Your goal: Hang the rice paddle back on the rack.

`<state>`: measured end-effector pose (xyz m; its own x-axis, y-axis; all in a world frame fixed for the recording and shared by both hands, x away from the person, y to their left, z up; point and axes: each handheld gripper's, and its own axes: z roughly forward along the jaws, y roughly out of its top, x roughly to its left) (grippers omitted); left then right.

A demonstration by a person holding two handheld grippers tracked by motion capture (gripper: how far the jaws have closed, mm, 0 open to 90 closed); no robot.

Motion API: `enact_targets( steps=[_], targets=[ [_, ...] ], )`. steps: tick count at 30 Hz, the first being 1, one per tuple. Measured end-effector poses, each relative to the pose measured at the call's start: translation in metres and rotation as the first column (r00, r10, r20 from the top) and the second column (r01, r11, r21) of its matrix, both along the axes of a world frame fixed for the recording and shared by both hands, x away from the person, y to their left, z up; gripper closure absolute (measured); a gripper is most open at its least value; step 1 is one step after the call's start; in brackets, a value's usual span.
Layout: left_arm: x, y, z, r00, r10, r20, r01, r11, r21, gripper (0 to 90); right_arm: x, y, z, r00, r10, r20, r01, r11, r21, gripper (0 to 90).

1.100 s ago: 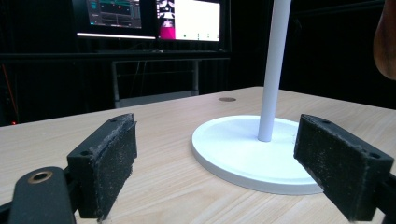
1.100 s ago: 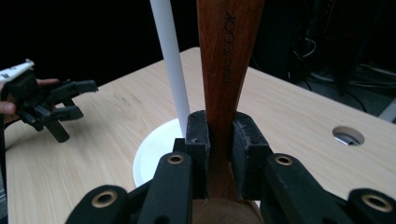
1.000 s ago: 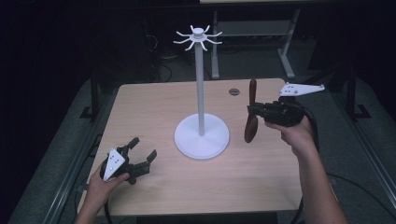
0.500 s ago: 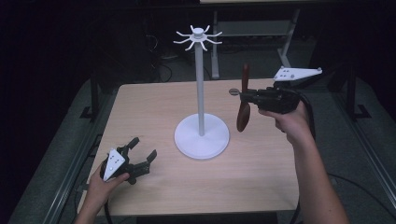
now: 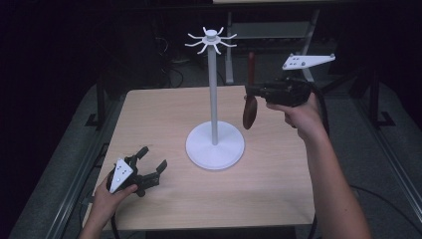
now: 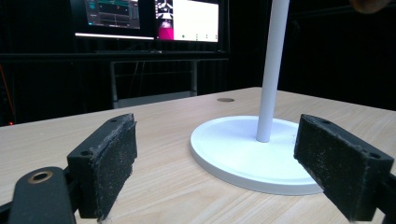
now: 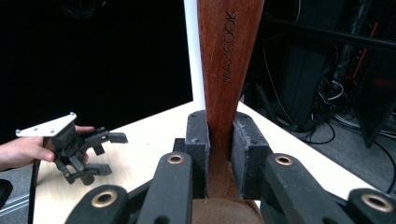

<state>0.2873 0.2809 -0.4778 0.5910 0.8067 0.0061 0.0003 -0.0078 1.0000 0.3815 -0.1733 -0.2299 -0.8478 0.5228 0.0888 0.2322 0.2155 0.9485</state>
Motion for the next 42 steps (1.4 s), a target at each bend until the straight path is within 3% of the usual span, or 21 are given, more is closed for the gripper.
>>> enact_targets(
  steps=[17, 34, 42],
  targets=[
    [0.0, 0.0, 0.0, 1.0, -0.002, 0.0, 0.002, 1.0, 0.0, 12.7, 0.007, 0.023, 0.03, 0.9987, 0.03, 0.042, -0.029, 1.0, -0.01, 77.6],
    [0.0, 0.0, 0.0, 1.0, -0.006, 0.002, 0.006, 1.0, -0.004, 12.7, 0.018, 0.045, 0.028, 0.9988, 0.04, 0.03, -0.038, 0.998, -0.044, 77.2],
    [0.0, -0.001, 0.0, 1.0, -0.007, 0.002, 0.007, 0.9999, -0.011, 12.6, 0.012, 0.036, 0.023, 0.9988, 0.021, 0.044, -0.019, 0.999, -0.043, 62.1]
  ],
)
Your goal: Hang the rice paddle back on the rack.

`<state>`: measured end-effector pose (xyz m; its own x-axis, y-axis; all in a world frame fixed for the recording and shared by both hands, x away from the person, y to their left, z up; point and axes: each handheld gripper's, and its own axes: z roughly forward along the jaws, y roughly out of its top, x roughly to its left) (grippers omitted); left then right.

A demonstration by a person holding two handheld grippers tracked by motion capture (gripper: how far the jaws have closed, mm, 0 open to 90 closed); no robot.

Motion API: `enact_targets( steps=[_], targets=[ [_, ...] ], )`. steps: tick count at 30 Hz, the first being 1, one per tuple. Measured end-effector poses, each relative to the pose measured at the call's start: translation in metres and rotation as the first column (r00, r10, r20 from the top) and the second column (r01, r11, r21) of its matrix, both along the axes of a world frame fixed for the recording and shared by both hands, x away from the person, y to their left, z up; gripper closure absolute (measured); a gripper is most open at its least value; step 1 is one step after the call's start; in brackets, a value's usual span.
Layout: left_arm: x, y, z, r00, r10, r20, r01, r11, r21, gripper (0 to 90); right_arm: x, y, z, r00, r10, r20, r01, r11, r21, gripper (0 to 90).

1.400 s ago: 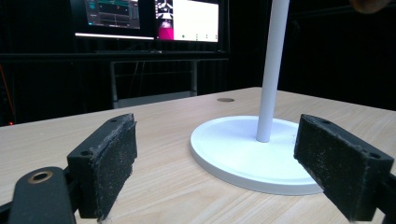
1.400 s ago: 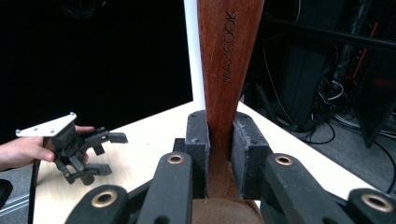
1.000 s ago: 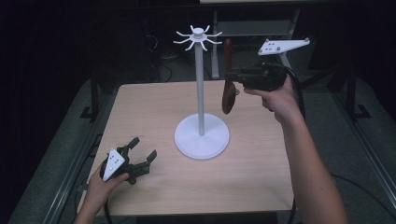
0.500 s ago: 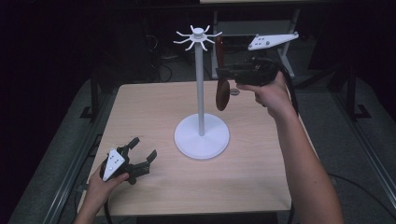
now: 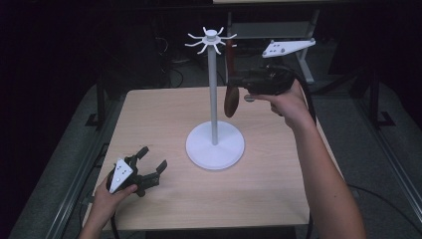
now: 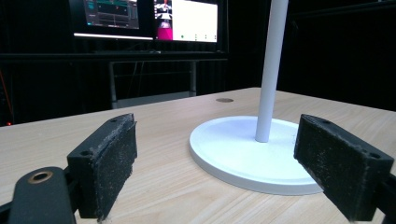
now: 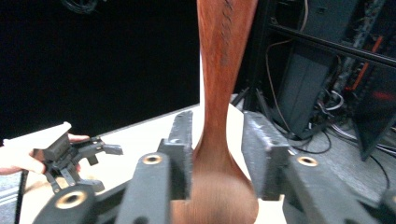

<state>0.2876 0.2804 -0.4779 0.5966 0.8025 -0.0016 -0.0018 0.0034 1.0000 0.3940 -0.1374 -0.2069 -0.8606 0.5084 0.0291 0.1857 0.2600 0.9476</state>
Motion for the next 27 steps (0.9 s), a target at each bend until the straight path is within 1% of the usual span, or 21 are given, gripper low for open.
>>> enact_targets(
  steps=[1, 4, 6, 9, 12, 18, 21, 27],
  targets=[
    [0.0, 0.001, 0.0, 1.0, 0.002, -0.001, -0.002, 1.0, 0.01, 12.7, -0.001, -0.002, -0.001, 1.0, -0.005, 0.003, 0.005, 1.0, -0.003, 61.2],
    [0.0, 0.0, 0.0, 1.0, 0.002, -0.001, -0.002, 1.0, 0.009, 12.7, -0.006, -0.009, -0.004, 0.9999, -0.012, -0.001, 0.012, 1.0, -0.003, 55.9],
    [0.0, 0.0, 0.0, 1.0, 0.002, -0.001, -0.002, 0.9999, 0.01, 12.7, -0.009, -0.014, -0.007, 0.9998, -0.022, -0.002, 0.022, 1.0, -0.013, 52.4],
    [0.0, 0.0, 0.0, 1.0, 0.003, -0.002, -0.003, 0.9999, 0.012, 12.7, -0.013, -0.022, -0.013, 0.9987, -0.049, -0.014, 0.049, 0.999, -0.022, 46.9],
    [0.0, 0.0, 0.0, 1.0, 0.003, -0.002, -0.003, 0.9999, 0.013, 12.7, -0.016, -0.029, -0.02, 0.9974, -0.067, -0.029, 0.066, 0.997, -0.032, 43.3],
    [0.0, 0.0, 0.0, 1.0, 0.003, 0.0, -0.003, 0.9999, 0.01, 12.7, -0.022, -0.042, -0.037, 0.9936, -0.104, -0.046, 0.101, 0.993, -0.054, 40.0],
    [0.0, 0.0, 0.0, 1.0, 0.004, 0.001, -0.004, 0.9999, 0.01, 12.7, -0.023, -0.048, -0.046, 0.9907, -0.122, -0.062, 0.118, 0.991, -0.067, 39.2],
    [0.0, 0.0, 0.0, 1.0, 0.004, 0.002, -0.005, 1.0, 0.008, 12.7, -0.027, -0.06, -0.07, 0.9819, -0.168, -0.088, 0.16, 0.983, -0.087, 37.2]
  ],
)
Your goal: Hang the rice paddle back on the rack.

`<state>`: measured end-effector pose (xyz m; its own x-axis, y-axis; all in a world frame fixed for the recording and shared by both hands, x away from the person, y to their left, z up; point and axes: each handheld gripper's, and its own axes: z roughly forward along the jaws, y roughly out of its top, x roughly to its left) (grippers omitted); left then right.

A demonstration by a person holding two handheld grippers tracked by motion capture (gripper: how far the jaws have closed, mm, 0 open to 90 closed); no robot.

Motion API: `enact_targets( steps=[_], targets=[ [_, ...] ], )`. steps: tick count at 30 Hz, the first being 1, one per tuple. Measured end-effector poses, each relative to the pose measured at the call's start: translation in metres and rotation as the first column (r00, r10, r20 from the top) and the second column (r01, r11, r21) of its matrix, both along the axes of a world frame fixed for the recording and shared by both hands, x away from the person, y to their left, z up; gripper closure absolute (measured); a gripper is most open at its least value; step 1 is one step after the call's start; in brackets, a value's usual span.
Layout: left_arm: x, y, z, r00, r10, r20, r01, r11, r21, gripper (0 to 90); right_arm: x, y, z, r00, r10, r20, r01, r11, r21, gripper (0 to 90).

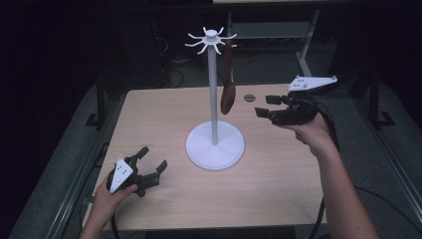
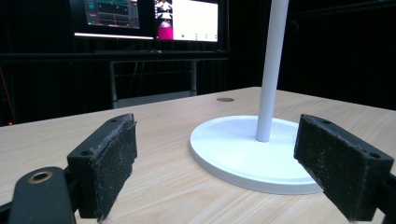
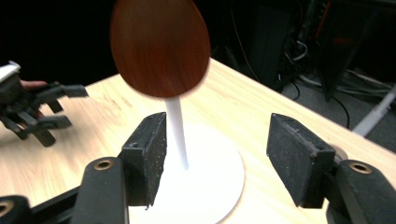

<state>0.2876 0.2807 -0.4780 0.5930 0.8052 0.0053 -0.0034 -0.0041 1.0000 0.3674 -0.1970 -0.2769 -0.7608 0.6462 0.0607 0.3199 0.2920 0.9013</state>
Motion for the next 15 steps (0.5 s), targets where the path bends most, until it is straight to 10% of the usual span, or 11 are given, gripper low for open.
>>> enact_targets(
  steps=[15],
  targets=[
    [0.0, 0.001, 0.0, 1.0, 0.001, -0.002, -0.001, 1.0, 0.001, 12.7, -0.01, -0.037, -0.064, 0.9898, -0.122, -0.074, 0.12, 0.992, -0.034, 33.4]
  ],
)
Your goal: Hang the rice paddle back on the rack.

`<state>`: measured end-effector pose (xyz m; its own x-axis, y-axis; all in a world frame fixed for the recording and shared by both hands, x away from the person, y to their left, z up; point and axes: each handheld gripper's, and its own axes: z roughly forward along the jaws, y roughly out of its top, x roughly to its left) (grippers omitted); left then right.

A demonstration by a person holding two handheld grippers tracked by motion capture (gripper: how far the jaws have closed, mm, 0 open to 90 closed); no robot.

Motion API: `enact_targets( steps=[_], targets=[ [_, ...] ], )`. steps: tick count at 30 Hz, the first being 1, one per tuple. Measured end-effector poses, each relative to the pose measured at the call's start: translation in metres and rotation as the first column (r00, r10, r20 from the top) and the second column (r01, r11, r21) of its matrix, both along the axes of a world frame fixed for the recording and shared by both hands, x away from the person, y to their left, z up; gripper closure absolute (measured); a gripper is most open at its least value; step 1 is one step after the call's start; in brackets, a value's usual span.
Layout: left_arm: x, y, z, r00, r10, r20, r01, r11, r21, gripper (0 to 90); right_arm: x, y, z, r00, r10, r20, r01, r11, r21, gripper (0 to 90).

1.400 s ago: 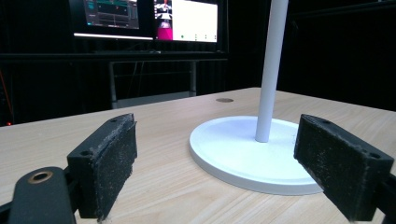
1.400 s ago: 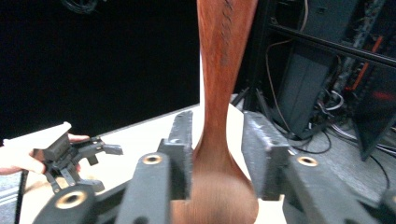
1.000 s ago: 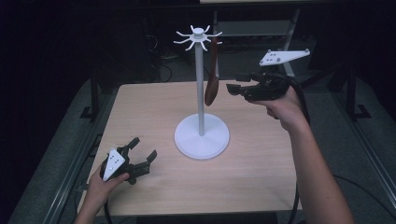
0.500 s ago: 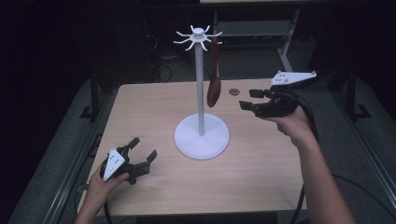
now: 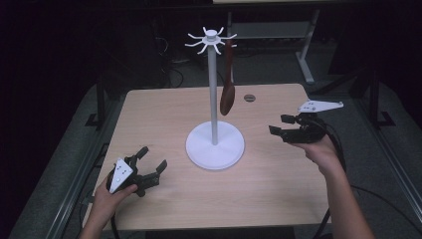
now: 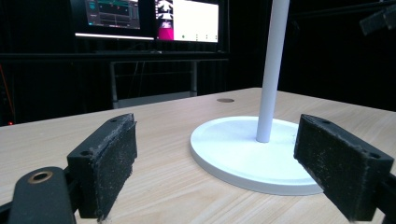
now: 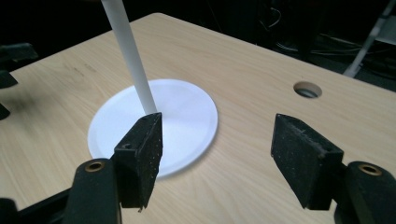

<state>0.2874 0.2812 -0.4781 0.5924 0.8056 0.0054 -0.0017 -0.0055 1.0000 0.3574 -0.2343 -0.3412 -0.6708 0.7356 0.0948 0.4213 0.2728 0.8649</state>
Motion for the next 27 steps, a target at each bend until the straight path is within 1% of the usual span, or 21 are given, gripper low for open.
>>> enact_targets(
  steps=[3, 8, 11, 15, 19, 25, 27],
  targets=[
    [0.0, 0.0, 0.0, 1.0, 0.001, -0.001, -0.001, 1.0, 0.0, 12.7, -0.004, -0.007, -0.012, 0.9999, -0.014, -0.01, 0.014, 1.0, 0.004, 33.0],
    [0.0, 0.0, 0.0, 1.0, 0.002, -0.001, -0.002, 1.0, 0.0, 12.7, -0.011, -0.016, -0.029, 0.9991, -0.026, -0.035, 0.026, 1.0, 0.005, 32.9],
    [0.0, 0.0, 0.0, 1.0, 0.003, -0.003, -0.003, 1.0, -0.004, 12.7, -0.015, -0.021, -0.038, 0.9985, -0.037, -0.04, 0.037, 0.999, 0.005, 32.8],
    [0.0, 0.0, 0.0, 1.0, 0.003, -0.001, -0.003, 1.0, -0.001, 12.7, -0.021, -0.025, -0.05, 0.9971, -0.048, -0.059, 0.047, 0.999, -0.022, 32.3],
    [0.0, 0.0, 0.0, 1.0, 0.002, -0.001, -0.002, 1.0, -0.001, 12.7, -0.027, -0.028, -0.061, 0.9954, -0.064, -0.071, 0.062, 0.998, -0.023, 32.3],
    [0.0, 0.0, 0.0, 1.0, 0.002, -0.001, -0.002, 1.0, 0.0, 12.7, -0.035, -0.034, -0.078, 0.9953, -0.067, -0.069, 0.066, 0.998, -0.023, 31.4],
    [0.0, 0.0, 0.0, 1.0, 0.002, 0.0, -0.002, 1.0, 0.0, 12.7, -0.037, -0.036, -0.081, 0.9947, -0.077, -0.068, 0.075, 0.997, -0.025, 31.3]
  ],
)
